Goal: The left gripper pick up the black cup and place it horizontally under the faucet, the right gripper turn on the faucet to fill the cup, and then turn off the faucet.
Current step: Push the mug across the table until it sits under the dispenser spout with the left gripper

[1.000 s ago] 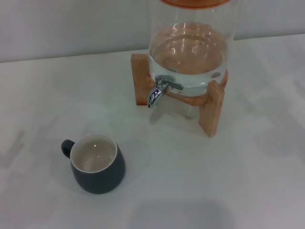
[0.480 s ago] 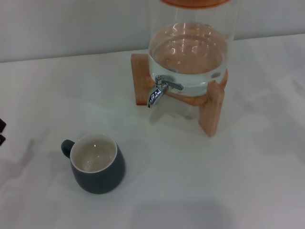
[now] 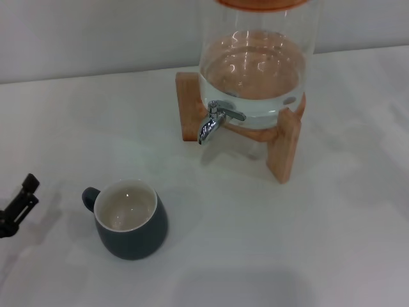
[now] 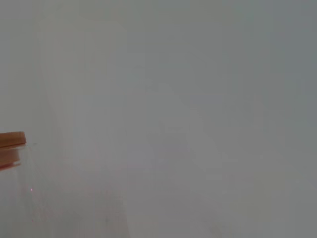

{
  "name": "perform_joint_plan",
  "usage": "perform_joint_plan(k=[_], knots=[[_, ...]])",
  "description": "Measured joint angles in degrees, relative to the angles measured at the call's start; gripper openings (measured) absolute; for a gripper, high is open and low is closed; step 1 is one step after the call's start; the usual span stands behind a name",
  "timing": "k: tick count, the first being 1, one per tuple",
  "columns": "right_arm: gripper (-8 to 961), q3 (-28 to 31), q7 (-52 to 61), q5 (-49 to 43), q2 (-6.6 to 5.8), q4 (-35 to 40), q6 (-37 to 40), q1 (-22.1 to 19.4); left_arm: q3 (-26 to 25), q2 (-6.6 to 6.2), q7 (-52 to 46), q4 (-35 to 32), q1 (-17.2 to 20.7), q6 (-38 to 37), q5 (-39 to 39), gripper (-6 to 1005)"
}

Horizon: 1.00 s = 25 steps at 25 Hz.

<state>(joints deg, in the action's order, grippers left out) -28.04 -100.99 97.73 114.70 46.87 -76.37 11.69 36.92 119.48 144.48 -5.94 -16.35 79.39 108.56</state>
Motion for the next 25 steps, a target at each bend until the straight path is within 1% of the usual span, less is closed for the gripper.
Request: perform_joint_plan(k=[7,14,20,25], knots=[[808,0.63,0.00,0.00,0.00,-0.02,0.00,0.20,0.01,0.14,1.99,2.36,-1.56,-2.08,-1.14,848],[807,0.70,0.00,0.39,0.00,-0.03,0.00,0.30,0.08,0.16,3.56,3.21,-2.49,-2.71,-2.94,842],[807,1.67,0.00,0.48,0.00,-0.03,0.00,0.39,0.08,0.21,4.58,3.64,-0.97,-1.85,-3.23,837],[808,2.04,0.00,0.52,-0.08,-0.06,0.03,0.81,0.04,0.22,4.58,3.88,1.69,1.54,-3.18,833]])
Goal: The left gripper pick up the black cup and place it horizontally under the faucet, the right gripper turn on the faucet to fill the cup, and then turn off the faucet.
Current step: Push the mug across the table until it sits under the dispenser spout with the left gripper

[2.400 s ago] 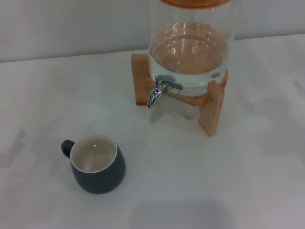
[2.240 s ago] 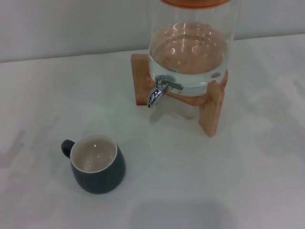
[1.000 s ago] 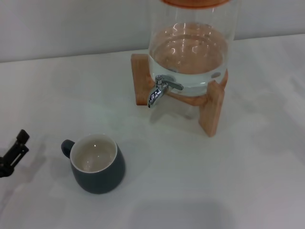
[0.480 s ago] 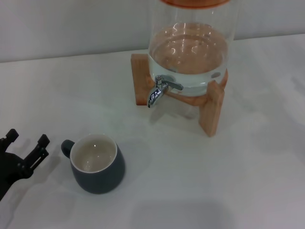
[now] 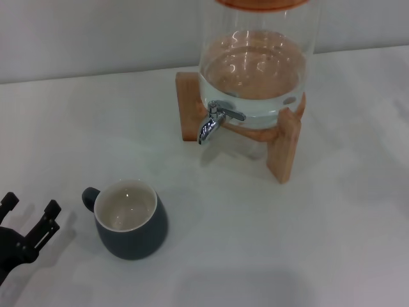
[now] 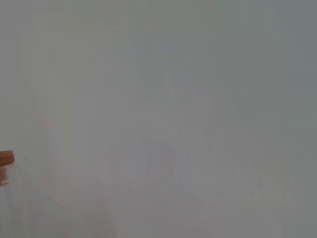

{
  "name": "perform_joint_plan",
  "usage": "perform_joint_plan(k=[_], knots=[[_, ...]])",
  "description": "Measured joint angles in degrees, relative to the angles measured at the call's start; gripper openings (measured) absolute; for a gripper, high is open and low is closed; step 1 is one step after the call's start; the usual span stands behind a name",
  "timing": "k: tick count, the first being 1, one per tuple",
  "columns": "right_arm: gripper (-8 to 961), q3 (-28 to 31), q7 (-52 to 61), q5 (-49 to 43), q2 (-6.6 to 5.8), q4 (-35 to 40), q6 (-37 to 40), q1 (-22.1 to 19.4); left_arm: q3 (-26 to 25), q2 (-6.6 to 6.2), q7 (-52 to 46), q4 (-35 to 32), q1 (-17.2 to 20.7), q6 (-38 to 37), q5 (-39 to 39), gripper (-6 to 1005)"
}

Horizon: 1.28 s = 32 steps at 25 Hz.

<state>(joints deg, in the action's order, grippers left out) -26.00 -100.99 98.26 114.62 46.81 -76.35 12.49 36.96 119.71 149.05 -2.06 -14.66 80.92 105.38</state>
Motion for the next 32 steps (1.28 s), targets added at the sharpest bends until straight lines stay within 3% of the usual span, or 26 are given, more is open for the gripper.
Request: perform_joint_plan(k=[9,20,32], knots=[[808,-0.02,0.00,-0.04,0.09,-0.06,0.06,0.84,-0.06,0.05,-0.27,0.08,-0.49,-2.00,0.02,825],[807,-0.02,0.00,0.06,0.07,-0.05,0.03,0.55,0.04,-0.05,-0.26,1.94,-4.46,-7.05,-1.83,816],[808,0.84,0.00,0.11,0.07,-0.05,0.06,0.65,0.04,0.01,-0.08,2.21,-6.39,-9.18,-3.88,806]])
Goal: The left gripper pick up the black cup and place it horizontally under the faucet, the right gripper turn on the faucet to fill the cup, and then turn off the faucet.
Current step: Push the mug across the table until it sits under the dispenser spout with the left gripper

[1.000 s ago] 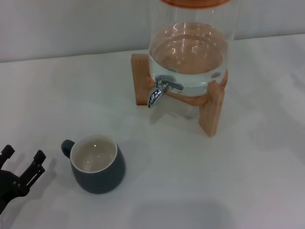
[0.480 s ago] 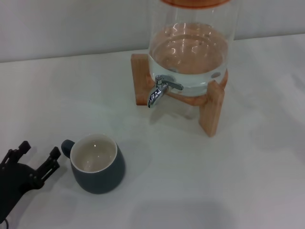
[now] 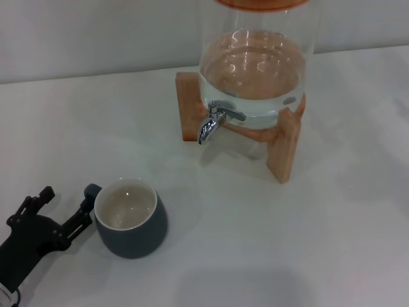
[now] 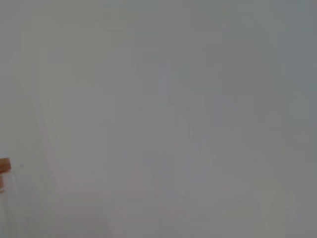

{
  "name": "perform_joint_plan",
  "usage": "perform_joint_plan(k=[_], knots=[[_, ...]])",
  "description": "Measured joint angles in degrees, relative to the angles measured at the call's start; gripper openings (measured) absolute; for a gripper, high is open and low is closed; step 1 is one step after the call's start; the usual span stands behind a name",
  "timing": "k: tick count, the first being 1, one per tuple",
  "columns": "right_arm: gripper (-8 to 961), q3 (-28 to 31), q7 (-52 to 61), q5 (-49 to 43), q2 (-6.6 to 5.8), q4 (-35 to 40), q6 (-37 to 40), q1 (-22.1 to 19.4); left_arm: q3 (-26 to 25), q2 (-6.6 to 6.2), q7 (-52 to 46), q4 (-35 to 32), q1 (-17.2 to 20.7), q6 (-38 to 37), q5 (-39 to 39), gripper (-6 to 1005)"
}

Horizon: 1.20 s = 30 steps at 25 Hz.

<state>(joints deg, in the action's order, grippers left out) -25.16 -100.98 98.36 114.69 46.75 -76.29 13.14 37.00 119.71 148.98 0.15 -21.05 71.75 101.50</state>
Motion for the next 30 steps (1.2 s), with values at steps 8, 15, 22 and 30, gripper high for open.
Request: perform_joint_plan(k=[8,15,22,30], knots=[[808,-0.05,-0.02,0.00,0.00,0.00,0.00,0.18,0.00,0.00,-0.15,0.20,-0.69,-0.57,-0.91,799],[807,-0.04,-0.18,0.00,0.00,0.00,0.00,0.21,0.00,-0.02,-0.33,0.55,-1.84,-0.93,-2.64,794],[807,0.02,-0.21,-0.01,0.00,-0.05,0.00,-0.02,0.00,-0.12,-0.21,0.08,-1.71,-0.92,-2.87,788],[807,0.03,-0.79,0.21,0.00,-0.74,-0.01,0.21,-0.12,-0.18,-0.74,-0.39,-1.68,-0.56,-2.70,781]])
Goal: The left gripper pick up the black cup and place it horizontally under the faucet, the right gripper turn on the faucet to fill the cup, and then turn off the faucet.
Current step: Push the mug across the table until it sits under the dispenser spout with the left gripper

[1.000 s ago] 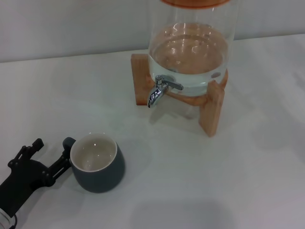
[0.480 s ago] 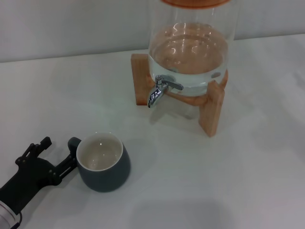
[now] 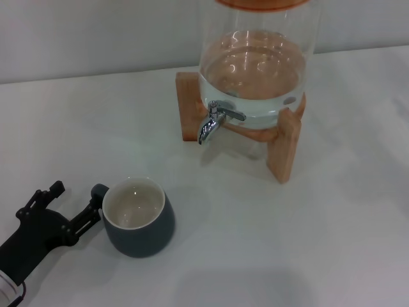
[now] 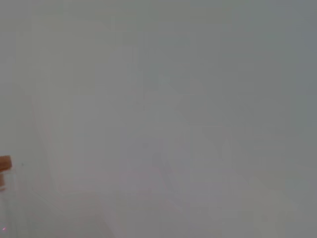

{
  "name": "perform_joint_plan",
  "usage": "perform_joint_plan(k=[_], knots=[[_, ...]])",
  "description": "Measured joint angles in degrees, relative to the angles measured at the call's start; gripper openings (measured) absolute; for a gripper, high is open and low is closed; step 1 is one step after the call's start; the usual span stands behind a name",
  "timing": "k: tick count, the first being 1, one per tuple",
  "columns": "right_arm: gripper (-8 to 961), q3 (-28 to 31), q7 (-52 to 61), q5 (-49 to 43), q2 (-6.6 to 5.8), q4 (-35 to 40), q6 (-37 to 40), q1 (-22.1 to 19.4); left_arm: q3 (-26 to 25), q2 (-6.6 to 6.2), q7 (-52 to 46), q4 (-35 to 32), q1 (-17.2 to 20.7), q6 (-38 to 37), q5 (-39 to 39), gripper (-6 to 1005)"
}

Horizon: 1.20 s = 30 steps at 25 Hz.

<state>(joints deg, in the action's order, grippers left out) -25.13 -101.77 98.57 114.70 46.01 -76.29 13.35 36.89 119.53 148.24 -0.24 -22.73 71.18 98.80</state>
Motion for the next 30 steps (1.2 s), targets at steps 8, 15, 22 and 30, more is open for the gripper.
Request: perform_joint_plan(k=[8,15,22,30], knots=[[807,0.00,-0.35,0.36,0.00,-0.06,0.00,-0.03,0.03,0.00,-0.15,-0.03,-0.52,-0.34,-0.09,774],[808,0.06,-0.75,0.39,0.00,-0.12,0.00,0.03,0.11,-0.06,0.07,-0.09,-1.28,-0.86,-0.80,768],[808,0.65,-0.80,0.40,0.00,-0.22,0.00,0.02,0.12,-0.04,0.52,-2.16,-1.21,-1.03,-2.00,763],[808,0.70,-0.80,0.68,0.08,-0.24,0.00,0.05,0.11,-0.04,0.56,-3.03,-1.51,-1.18,-2.37,756]])
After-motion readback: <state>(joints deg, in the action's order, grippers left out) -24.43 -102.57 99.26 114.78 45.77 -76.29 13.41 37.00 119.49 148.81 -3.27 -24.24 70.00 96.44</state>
